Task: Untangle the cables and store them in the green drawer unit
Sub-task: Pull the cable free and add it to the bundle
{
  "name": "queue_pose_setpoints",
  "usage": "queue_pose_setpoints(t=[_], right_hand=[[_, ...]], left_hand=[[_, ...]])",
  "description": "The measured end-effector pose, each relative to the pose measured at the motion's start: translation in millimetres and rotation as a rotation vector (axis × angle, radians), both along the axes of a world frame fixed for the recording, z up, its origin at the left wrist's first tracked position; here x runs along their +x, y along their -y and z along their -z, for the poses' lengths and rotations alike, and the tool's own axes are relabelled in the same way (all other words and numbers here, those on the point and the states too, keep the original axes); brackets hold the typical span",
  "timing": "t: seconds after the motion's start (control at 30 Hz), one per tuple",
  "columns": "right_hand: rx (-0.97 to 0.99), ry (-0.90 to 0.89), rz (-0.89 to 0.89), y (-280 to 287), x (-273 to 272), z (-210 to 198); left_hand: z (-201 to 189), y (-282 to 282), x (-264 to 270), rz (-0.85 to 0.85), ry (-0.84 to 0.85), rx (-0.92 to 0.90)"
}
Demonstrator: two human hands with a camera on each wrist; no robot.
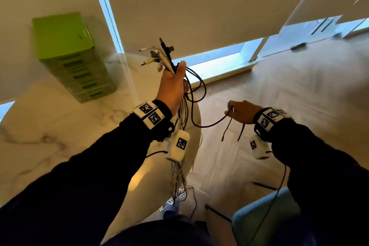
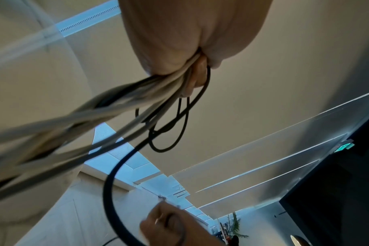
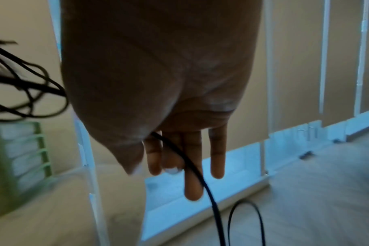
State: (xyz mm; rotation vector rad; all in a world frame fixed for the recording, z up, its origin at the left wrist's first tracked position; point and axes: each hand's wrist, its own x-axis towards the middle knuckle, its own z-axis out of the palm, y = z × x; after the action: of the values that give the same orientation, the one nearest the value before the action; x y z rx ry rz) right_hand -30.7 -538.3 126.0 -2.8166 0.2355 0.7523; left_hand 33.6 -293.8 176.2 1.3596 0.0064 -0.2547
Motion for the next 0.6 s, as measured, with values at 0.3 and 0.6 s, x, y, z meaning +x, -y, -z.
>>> queue_pose_setpoints(t=[0.3, 0.6], right_hand=[[0.163, 0.215, 0.051, 36.3, -15.5, 18.6], [0.474, 0.853, 0.078, -69.0, 14.1, -9.4]], left_hand=[[7.7, 36.0, -3.5, 0.066, 0.004, 0.067], [16.7, 47.8, 3.1, -0.017, -0.022, 0.160]])
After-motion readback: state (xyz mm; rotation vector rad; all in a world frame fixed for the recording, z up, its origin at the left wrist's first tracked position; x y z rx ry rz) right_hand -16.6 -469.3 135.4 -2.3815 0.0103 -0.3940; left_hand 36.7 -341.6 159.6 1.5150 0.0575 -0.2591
